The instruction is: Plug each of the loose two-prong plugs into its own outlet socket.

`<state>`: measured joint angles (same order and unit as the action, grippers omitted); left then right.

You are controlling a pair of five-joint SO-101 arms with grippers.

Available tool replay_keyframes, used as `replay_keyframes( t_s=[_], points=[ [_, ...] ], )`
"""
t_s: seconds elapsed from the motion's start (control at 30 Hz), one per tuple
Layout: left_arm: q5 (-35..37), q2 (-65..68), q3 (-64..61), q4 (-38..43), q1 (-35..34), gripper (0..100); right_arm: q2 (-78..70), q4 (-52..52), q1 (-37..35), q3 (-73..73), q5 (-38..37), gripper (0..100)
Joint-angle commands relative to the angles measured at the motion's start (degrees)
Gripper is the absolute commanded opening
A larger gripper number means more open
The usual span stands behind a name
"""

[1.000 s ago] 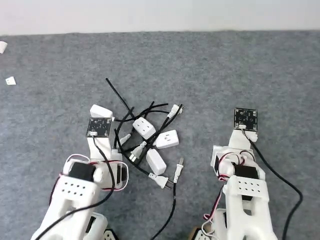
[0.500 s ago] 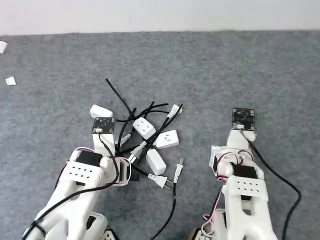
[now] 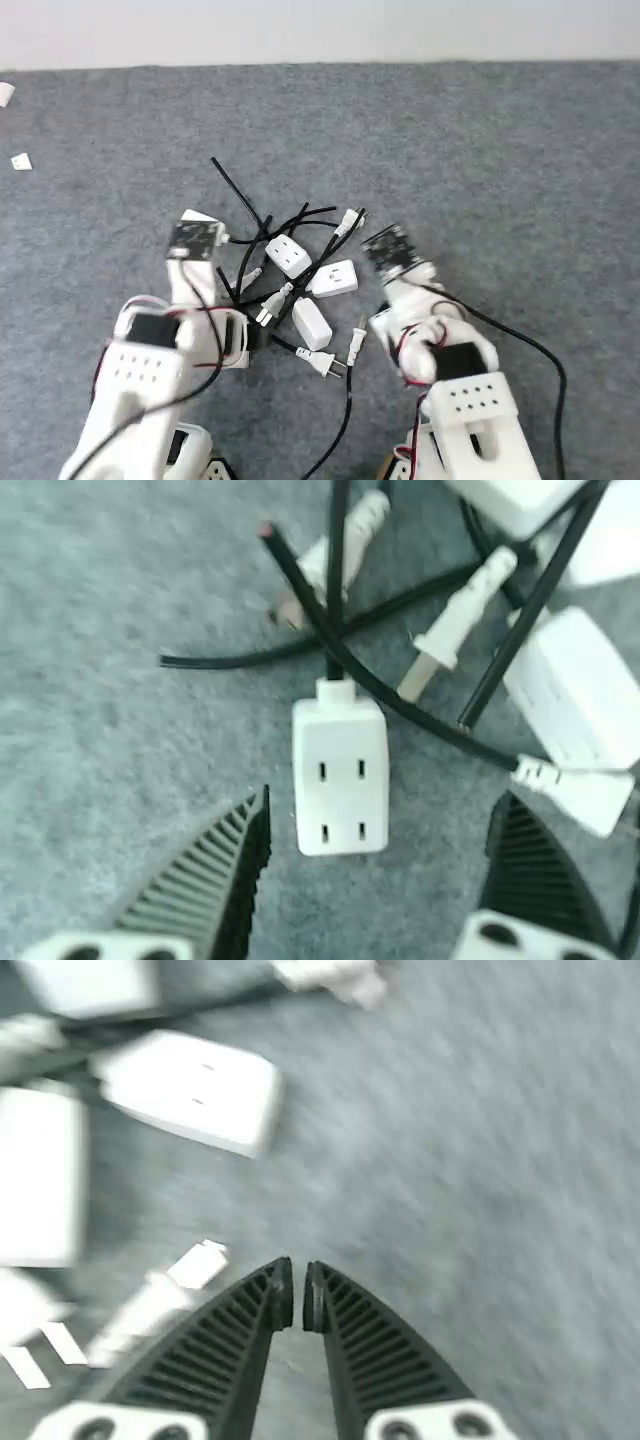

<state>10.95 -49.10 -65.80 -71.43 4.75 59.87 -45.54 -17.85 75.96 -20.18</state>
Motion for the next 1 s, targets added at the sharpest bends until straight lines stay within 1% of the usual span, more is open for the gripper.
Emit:
replay_keyframes(
  t_s=[0.0,0.1,0.2,0.3,0.33,0.4,0.47,0.57,0.7,0.8,0.97],
  points=[
    [-0.62,-19.87,-4.62,-0.09,-6.15,33,1.80,-2.33,-8.13,-1.14,-0.79,3.7],
    [-2.46,-27.34,-7.87,-0.18,-10.99,33,0.57,-2.15,-12.62,-1.23,-0.88,3.7],
    [-3.08,-26.11,-8.13,-0.18,-12.92,33,-2.86,-2.51,-16.84,-3.60,-0.88,5.5],
    [-3.08,-22.42,-7.87,0.26,-13.27,33,-9.27,-1.89,-19.91,-6.59,-0.88,12.4],
    [-3.08,-21.19,-7.96,1.23,-13.27,33,-12.00,-1.10,-20.44,-7.91,-0.88,12.9],
    [-3.08,-18.99,-8.40,3.78,-14.42,33,-17.80,1.19,-20.88,-10.73,-0.88,10.8],
    [-3.08,-16.70,-8.92,6.95,-16.53,33,-23.87,3.21,-20.88,-13.63,-0.88,7.8],
    [-3.16,-13.19,-10.42,12.48,-20.22,33,-32.57,4.35,-22.11,-18.55,-0.88,6.2],
    [-4.66,-7.30,-10.42,15.21,-23.47,33,-41.27,4.00,-25.27,-23.91,-0.88,6.2],
    [-5.89,-3.43,-9.36,17.23,-23.82,33,-44.26,3.82,-25.54,-25.23,-0.88,6.2],
    [-5.80,-0.53,-8.84,19.34,-23.74,33,-42.77,3.38,-25.36,-25.49,-0.53,5.8]
  ],
)
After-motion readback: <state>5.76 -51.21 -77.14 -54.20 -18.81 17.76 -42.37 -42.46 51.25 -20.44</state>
